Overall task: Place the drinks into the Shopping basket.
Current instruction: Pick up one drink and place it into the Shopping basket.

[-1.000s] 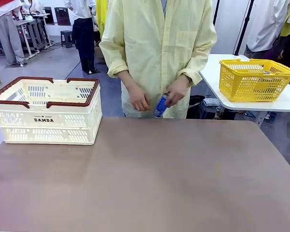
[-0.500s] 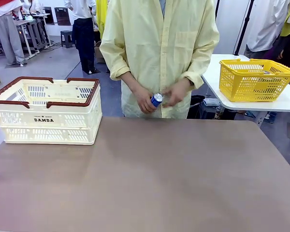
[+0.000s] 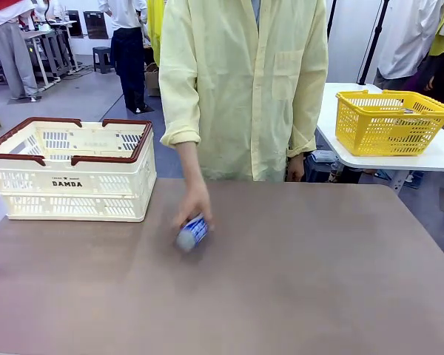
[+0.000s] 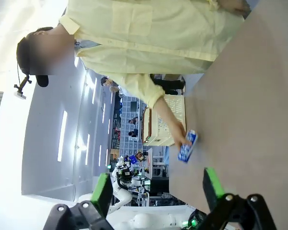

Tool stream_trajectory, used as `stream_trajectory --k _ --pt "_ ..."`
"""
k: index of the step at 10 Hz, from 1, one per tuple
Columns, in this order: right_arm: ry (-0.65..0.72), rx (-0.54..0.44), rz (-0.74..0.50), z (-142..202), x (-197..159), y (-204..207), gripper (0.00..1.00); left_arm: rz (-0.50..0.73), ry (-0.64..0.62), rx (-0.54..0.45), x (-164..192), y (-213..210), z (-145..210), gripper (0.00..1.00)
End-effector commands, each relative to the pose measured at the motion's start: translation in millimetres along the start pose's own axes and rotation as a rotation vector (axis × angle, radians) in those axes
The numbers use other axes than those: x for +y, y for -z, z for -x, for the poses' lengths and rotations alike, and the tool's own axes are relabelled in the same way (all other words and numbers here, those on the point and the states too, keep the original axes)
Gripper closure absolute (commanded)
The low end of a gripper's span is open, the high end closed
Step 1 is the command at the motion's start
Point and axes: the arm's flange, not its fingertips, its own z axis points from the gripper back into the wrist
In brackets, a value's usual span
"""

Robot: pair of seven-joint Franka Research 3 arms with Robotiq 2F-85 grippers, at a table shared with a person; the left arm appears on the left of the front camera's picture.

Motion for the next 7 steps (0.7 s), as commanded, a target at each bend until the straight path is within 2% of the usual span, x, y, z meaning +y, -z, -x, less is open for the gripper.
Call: stream_trajectory --k 1,7 --pt "0.024 -0.002 -0.010 -1.2 3.7 -1.3 0.00 0.003 -0.013 0.016 -3.4 -3.2 2.9 0.00" --pt "0.024 -0.002 -0.010 -1.2 3.7 -1.3 0.00 0.003 -0.013 0.016 -3.4 -3.2 2.9 0.00"
